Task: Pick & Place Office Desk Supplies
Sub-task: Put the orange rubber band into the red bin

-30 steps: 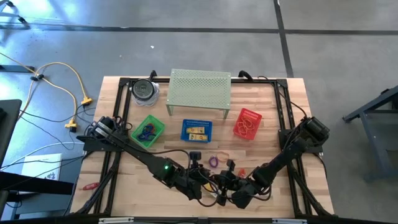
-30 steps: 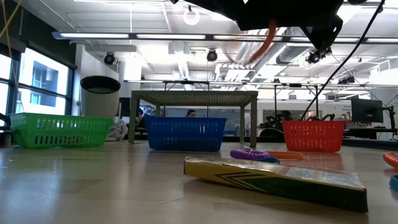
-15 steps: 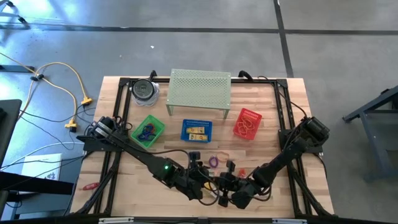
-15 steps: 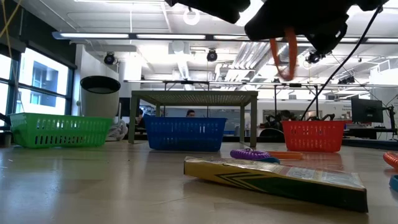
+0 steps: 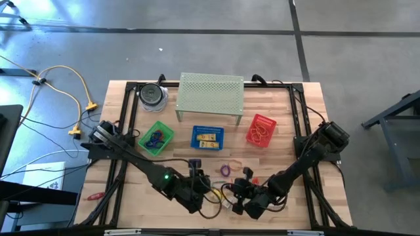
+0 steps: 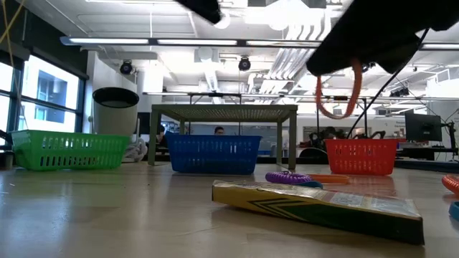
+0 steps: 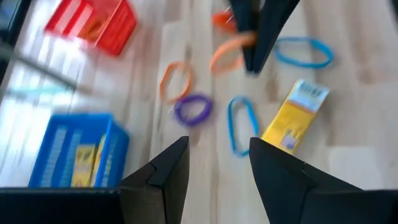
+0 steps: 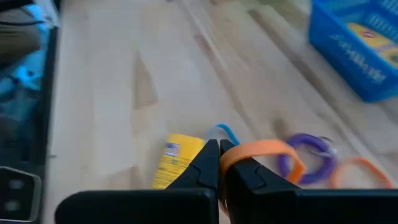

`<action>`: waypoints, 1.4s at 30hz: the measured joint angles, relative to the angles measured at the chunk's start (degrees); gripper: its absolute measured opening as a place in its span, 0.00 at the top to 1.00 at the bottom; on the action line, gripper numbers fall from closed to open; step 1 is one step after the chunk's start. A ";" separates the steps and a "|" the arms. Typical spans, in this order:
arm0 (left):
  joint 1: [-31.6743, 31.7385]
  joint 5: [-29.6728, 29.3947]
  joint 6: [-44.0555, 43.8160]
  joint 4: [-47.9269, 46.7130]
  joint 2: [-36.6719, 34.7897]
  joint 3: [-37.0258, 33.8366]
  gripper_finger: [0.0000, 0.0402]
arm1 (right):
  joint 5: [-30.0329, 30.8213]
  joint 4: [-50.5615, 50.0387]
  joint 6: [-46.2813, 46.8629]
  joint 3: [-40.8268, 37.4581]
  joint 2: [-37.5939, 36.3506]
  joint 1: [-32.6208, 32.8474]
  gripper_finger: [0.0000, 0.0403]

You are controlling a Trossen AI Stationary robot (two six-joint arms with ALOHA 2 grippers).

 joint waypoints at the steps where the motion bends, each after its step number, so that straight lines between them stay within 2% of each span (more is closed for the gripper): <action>1: 0.06 0.03 -1.49 -1.70 -0.50 0.00 0.60 | 0.44 -1.52 0.94 0.00 -0.32 0.12 0.99; 8: 0.02 2.36 -9.75 -16.16 -4.48 0.00 0.60 | 1.17 -13.15 10.03 0.04 -4.18 1.89 0.99; 11: 0.49 3.92 -9.98 -19.85 -4.73 0.00 0.60 | 2.64 -17.60 13.67 0.00 -5.00 3.23 0.99; 14: 2.17 9.85 -9.34 -21.86 -4.73 -0.32 0.61 | 3.60 -24.16 19.04 0.00 -5.61 4.29 0.99; 17: 4.16 16.45 -9.18 -22.47 -4.73 -1.62 0.61 | 4.03 -32.91 28.59 0.00 -6.30 5.42 0.99; 21: 5.87 21.16 -10.29 -23.43 -4.75 -4.36 0.61 | 4.24 -43.86 41.06 0.00 -6.30 7.23 0.99; 27: 5.47 23.21 -13.02 -25.04 -4.75 -9.38 0.61 | 3.98 -56.60 57.14 0.00 -6.30 10.55 0.99; 33: 3.52 23.37 -13.24 -23.96 -4.79 -12.44 0.61 | 3.68 -68.52 69.44 0.00 -8.05 11.67 0.99; 37: 0.31 22.26 -17.23 -27.22 -5.52 -13.44 0.61 | 4.05 -72.11 70.87 0.00 -10.61 11.38 0.99; 42: -4.96 20.50 -18.05 -24.33 -9.19 -14.30 0.61 | 7.90 -76.88 69.16 0.00 -16.27 8.53 0.99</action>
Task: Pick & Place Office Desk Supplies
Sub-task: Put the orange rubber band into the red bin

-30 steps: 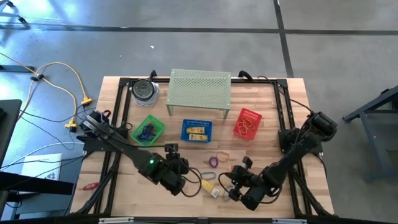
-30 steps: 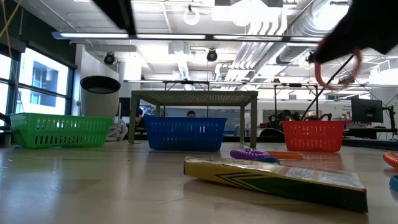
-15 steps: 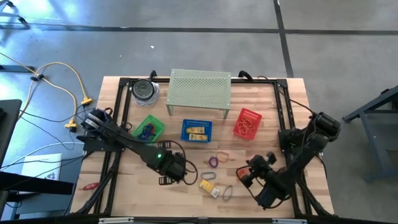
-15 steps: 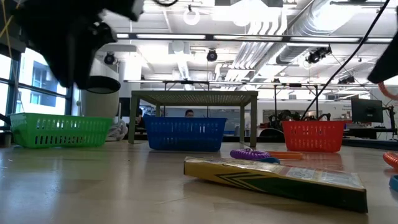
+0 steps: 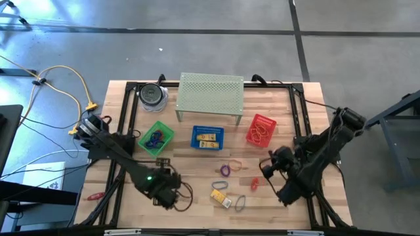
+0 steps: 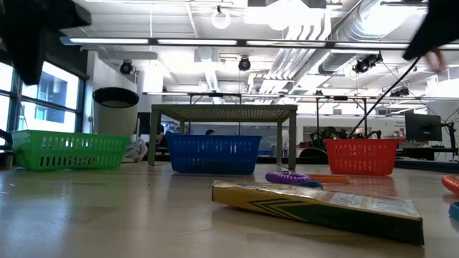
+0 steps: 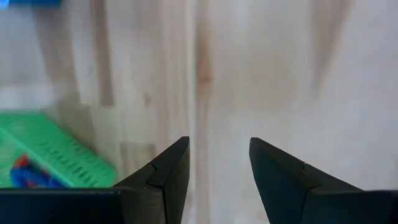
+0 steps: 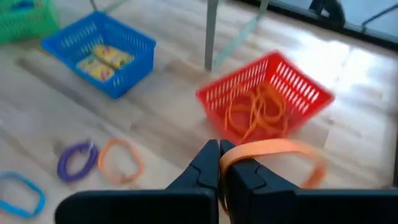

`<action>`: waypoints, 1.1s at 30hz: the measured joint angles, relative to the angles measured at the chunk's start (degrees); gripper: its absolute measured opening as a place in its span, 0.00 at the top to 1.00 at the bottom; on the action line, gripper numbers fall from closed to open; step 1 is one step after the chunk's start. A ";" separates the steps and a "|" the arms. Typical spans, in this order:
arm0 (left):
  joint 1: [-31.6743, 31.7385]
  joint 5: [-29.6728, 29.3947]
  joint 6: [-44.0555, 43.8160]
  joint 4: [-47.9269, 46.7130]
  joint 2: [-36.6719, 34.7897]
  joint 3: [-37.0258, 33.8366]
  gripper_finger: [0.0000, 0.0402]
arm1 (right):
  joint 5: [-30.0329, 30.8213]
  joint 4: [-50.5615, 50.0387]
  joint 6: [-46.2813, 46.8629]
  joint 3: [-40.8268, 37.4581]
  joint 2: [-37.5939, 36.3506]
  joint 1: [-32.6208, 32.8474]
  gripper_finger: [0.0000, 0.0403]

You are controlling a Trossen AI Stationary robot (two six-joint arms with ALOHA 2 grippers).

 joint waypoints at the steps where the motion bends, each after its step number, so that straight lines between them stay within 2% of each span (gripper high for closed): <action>1: -0.64 -0.55 1.17 1.77 -0.63 -0.18 0.61 | 0.59 -0.21 -1.54 0.00 -1.35 -1.11 0.99; 6: -2.30 -2.55 13.02 9.48 -3.99 -1.80 0.61 | 4.97 2.55 -12.59 0.00 -7.32 -7.07 0.99; 10: 0.05 -2.27 20.67 15.05 -8.86 -6.28 0.61 | 4.85 5.21 -21.97 0.00 -10.14 -13.06 0.99; 14: 5.64 1.28 23.20 23.27 -16.34 -14.85 0.61 | 4.47 7.72 -28.88 0.00 -10.22 -17.95 0.99; 20: 11.75 6.34 24.77 44.99 -26.03 -29.13 0.61 | 2.59 17.29 -40.97 -2.29 -10.22 -23.80 0.99; 23: 12.63 6.31 25.70 53.30 -27.30 -33.46 0.61 | -0.56 21.74 -44.05 -5.56 -10.37 -26.18 0.99; 26: 12.42 6.77 26.08 59.34 -26.96 -35.93 0.61 | -1.94 24.44 -43.38 -9.15 -10.68 -28.99 0.99; 29: 12.14 6.73 25.98 63.22 -25.99 -36.90 0.61 | -3.64 30.24 -43.67 -13.12 -10.68 -30.77 0.99; 33: 11.07 6.56 25.84 66.43 -24.40 -36.91 0.61 | -7.45 41.57 -49.41 -18.01 -10.81 -33.15 0.99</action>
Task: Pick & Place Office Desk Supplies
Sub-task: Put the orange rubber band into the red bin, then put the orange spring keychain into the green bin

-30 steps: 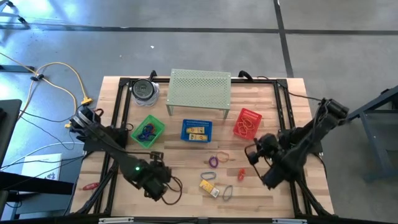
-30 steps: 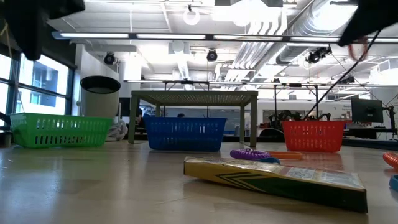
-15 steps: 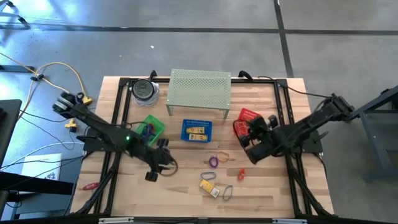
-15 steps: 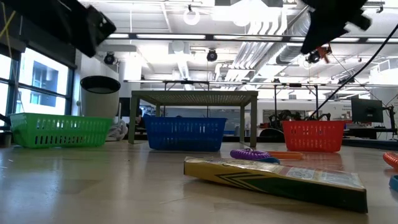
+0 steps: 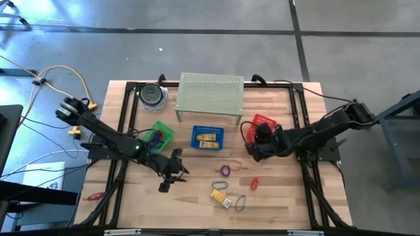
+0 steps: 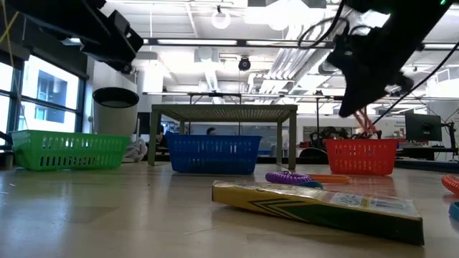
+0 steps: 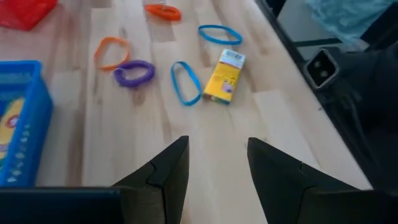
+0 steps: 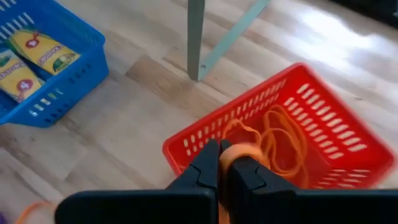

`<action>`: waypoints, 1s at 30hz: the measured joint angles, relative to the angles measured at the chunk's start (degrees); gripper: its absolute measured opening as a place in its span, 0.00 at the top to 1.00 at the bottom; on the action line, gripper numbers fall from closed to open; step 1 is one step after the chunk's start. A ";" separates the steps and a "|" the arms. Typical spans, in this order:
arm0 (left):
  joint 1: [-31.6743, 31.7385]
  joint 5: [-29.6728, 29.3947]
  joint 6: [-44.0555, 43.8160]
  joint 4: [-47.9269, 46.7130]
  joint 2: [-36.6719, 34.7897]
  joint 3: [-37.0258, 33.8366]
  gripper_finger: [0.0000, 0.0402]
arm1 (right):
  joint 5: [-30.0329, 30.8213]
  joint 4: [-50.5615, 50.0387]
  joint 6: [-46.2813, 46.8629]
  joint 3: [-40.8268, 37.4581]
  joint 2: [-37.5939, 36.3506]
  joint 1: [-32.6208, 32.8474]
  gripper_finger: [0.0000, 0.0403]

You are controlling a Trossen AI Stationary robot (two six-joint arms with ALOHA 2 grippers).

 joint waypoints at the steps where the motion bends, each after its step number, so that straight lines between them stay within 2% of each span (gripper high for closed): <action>1: -0.29 0.08 0.02 0.90 0.30 0.00 0.61 | -0.64 2.19 -0.91 -0.94 0.00 -0.56 0.99; 7: -1.86 0.07 0.25 4.75 2.08 0.02 0.61 | 0.60 4.87 -1.67 -2.47 0.00 -2.05 0.99; 11: -2.40 0.07 0.66 5.61 3.48 0.04 0.61 | 0.06 4.19 -1.66 -2.45 0.00 -2.13 0.95; 15: -2.53 0.05 0.60 5.84 4.93 0.04 0.61 | -0.05 1.39 -0.30 -2.47 0.00 -2.86 0.84; 24: -2.53 0.01 -1.36 6.49 6.78 0.04 0.61 | -0.94 -0.01 1.65 -2.45 -0.27 -2.95 0.48; 27: -2.53 0.01 -1.38 6.81 6.74 0.04 0.61 | -1.57 -0.96 1.34 -1.73 -1.86 -2.94 0.44; 30: -2.86 -0.02 -1.47 7.90 6.74 0.09 0.61 | -4.29 -1.55 -0.94 -0.04 -4.59 -2.39 0.44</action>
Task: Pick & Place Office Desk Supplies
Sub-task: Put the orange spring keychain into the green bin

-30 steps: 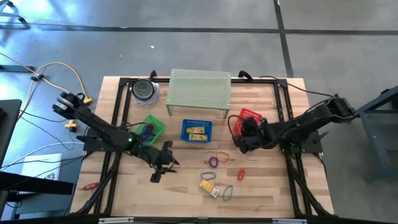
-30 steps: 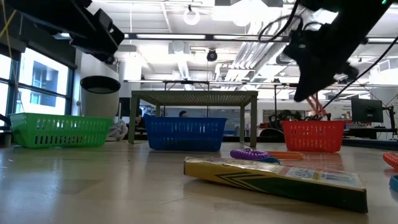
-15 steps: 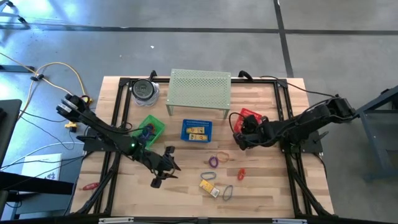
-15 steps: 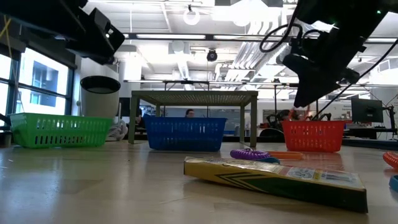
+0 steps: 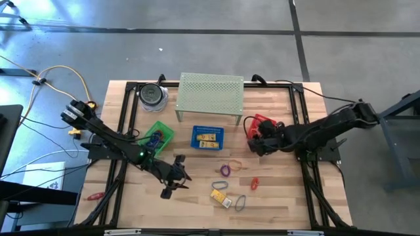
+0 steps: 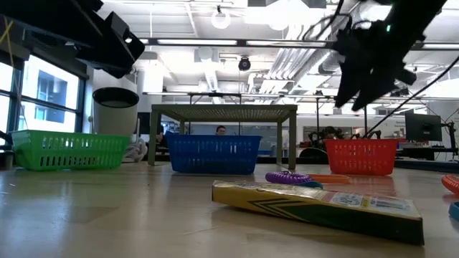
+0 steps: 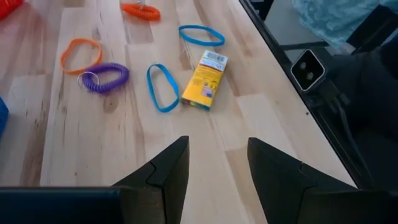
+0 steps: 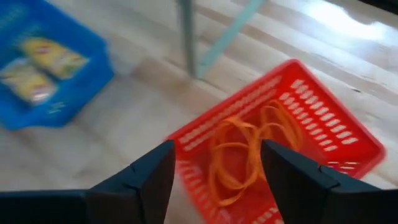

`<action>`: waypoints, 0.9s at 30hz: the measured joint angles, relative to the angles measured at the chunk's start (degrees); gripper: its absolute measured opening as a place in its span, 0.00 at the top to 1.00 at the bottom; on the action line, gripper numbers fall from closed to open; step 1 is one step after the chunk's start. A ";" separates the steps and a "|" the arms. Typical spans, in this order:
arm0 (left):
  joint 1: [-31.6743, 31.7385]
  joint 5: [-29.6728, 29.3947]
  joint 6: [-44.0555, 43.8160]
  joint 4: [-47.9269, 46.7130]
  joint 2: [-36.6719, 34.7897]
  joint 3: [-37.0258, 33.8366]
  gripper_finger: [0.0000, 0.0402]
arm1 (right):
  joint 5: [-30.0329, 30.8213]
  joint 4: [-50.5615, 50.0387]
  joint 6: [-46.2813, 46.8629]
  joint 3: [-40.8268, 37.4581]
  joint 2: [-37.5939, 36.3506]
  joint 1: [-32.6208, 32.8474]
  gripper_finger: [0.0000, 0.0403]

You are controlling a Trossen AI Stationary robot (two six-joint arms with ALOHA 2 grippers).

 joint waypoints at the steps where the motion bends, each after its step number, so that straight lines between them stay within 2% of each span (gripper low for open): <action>1: -0.02 0.00 -0.04 -0.07 0.00 0.00 0.61 | -1.07 0.06 -0.50 0.62 -0.93 0.42 0.44; 9: -0.01 0.00 -0.06 0.14 0.00 0.00 0.61 | -11.14 5.55 -1.74 1.81 -5.44 9.86 0.45; 17: -0.02 0.00 -0.06 0.46 0.00 0.00 0.61 | -12.03 7.96 6.93 1.76 -4.66 21.50 0.45; 20: -0.02 0.00 -0.06 0.46 0.00 0.00 0.61 | -9.74 11.93 7.39 1.76 -4.72 24.96 0.45; 22: -0.02 0.00 -0.04 0.46 0.00 0.00 0.61 | -5.57 15.41 4.72 1.76 -4.68 27.44 0.45; 27: -0.02 0.00 -0.04 0.46 0.00 0.00 0.61 | 3.24 27.75 -12.49 1.76 -4.29 32.47 0.45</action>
